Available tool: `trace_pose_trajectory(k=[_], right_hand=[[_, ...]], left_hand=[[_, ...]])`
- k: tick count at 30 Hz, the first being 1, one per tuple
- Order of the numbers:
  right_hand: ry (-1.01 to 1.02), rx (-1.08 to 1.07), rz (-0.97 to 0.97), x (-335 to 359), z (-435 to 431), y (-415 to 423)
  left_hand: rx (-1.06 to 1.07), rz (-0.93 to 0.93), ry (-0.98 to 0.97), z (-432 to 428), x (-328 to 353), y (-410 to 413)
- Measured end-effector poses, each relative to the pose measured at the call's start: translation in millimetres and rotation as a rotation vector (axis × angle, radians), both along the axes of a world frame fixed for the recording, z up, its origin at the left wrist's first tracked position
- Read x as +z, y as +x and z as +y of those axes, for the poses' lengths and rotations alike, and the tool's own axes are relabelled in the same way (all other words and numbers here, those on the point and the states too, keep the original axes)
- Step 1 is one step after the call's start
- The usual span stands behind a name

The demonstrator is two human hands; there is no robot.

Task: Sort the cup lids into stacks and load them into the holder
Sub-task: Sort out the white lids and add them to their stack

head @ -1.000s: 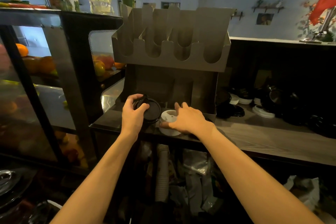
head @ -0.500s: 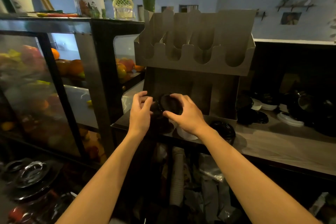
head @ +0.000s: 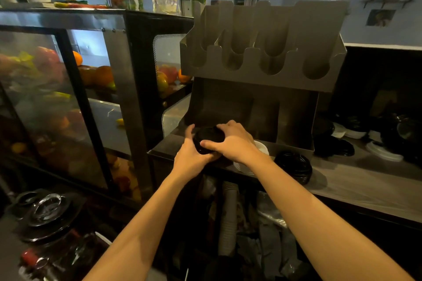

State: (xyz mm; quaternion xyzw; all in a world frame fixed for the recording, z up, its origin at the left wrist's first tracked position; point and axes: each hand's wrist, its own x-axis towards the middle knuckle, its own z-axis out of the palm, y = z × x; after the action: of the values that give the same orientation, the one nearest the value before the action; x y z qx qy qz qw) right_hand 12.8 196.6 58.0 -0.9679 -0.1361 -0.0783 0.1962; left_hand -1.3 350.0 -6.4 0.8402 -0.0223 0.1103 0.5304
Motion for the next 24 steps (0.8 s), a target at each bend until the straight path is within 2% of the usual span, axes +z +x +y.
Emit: trace_pose_trajectory(k=[14,18,24], right_hand=[[-0.218,0.041,0.073,10,16,7],[-0.287,0.028,0.019,4,18,4],[-0.139,0.049,-0.079,-4,13,-2]], left_hand=[[-0.008,0.021,0.000,4,-6,6],[-0.011,0.036,0.032,7,-6,6],[-0.029,0.028,0.002,6,-2,4]])
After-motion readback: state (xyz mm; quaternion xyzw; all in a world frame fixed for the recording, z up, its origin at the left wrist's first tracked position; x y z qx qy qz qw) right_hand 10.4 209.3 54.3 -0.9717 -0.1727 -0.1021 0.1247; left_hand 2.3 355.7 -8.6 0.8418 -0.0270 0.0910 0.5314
